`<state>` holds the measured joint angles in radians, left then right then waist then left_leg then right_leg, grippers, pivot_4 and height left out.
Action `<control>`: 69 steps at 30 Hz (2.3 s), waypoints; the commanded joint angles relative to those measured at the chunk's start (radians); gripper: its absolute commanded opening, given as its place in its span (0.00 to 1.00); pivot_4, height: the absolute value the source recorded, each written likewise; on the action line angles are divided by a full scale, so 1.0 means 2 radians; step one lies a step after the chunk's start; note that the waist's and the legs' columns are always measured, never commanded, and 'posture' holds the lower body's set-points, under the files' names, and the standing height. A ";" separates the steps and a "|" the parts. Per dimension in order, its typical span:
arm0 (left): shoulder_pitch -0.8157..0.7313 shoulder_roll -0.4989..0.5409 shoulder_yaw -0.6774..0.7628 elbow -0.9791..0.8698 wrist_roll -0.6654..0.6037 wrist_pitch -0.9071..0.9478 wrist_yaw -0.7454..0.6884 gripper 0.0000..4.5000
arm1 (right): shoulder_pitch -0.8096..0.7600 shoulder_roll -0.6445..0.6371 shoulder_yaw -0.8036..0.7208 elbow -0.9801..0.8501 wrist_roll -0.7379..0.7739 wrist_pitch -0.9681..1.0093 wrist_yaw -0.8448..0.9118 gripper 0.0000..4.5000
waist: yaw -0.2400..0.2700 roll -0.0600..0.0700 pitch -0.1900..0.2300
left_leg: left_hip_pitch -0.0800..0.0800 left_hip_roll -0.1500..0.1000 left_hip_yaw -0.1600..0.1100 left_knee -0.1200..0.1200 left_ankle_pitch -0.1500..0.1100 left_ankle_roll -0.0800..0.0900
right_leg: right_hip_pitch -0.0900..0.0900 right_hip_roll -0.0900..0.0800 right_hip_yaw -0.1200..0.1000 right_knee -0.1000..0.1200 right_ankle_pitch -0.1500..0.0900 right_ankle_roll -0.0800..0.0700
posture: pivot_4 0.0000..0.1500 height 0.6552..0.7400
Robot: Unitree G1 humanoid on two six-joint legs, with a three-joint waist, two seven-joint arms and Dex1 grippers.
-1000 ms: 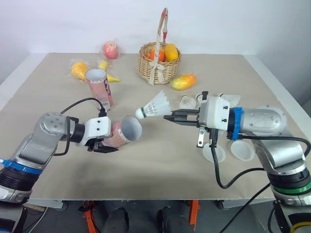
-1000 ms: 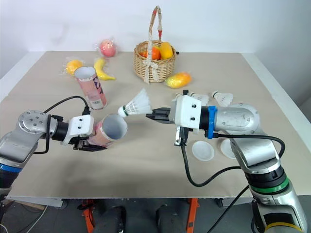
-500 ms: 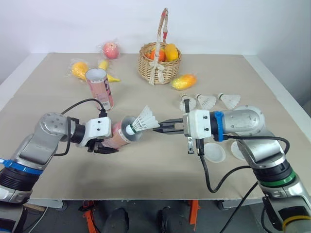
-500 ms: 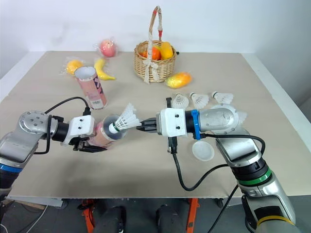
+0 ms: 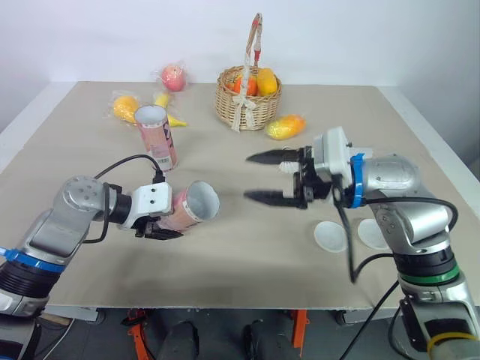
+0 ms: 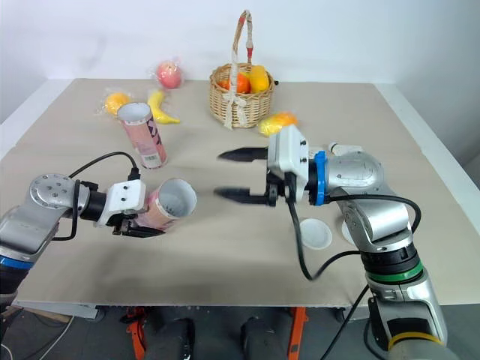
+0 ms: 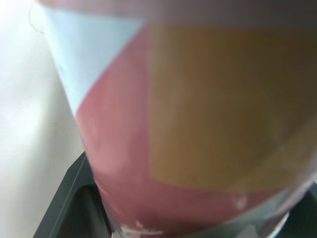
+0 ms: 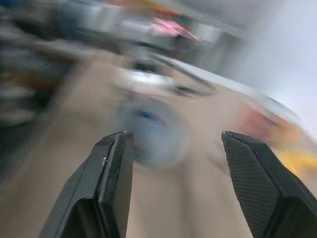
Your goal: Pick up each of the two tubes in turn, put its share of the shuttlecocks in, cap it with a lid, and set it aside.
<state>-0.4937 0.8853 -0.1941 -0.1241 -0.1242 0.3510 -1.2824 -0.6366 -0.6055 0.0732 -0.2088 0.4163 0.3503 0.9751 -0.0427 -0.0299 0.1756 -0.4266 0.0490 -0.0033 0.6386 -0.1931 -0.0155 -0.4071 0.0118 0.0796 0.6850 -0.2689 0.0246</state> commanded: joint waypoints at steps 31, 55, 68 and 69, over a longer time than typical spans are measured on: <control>0.032 0.014 0.023 -0.069 -0.021 0.043 0.027 0.65 | -0.136 0.212 -0.017 0.436 -0.223 -0.004 -0.437 0.70 | -0.004 0.000 0.000 | 0.000 0.000 0.001 -0.001 0.001 0.000 | -0.002 0.000 0.001 0.003 0.000 -0.001 | 1.00 1.00; 0.031 0.016 0.010 -0.071 -0.026 0.048 0.034 0.65 | 0.015 0.004 0.023 -0.005 -0.124 -0.136 -0.053 0.01 | -0.001 0.001 0.001 | 0.000 0.000 0.000 -0.001 0.001 0.000 | -0.002 0.000 0.000 0.002 -0.002 0.001 | 1.00 1.00; 0.015 0.014 -0.004 -0.050 -0.018 0.036 0.026 0.65 | -0.027 -0.062 0.071 -0.084 -0.049 -0.102 0.116 0.01 | -0.002 0.003 0.002 | 0.002 0.001 0.000 -0.001 0.001 0.001 | 0.000 0.001 0.000 0.002 -0.001 0.001 | 1.00 1.00; 0.015 0.015 -0.004 -0.050 -0.017 0.036 0.025 0.65 | -0.030 -0.059 0.080 -0.082 -0.055 -0.109 0.123 0.01 | -0.002 0.003 0.002 | 0.002 0.001 0.000 -0.001 0.001 0.001 | 0.000 0.001 0.000 0.002 -0.001 0.001 | 1.00 1.00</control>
<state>-0.4493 0.9125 -0.2012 -0.2171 -0.1645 0.4327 -1.2307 -0.6673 -0.7270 0.2286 -0.3592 0.3158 0.1658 1.1972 -0.0461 -0.0247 0.1789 -0.4236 0.0502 -0.0021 0.6374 -0.1907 -0.0130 -0.4079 0.0134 0.0804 0.6890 -0.2717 0.0273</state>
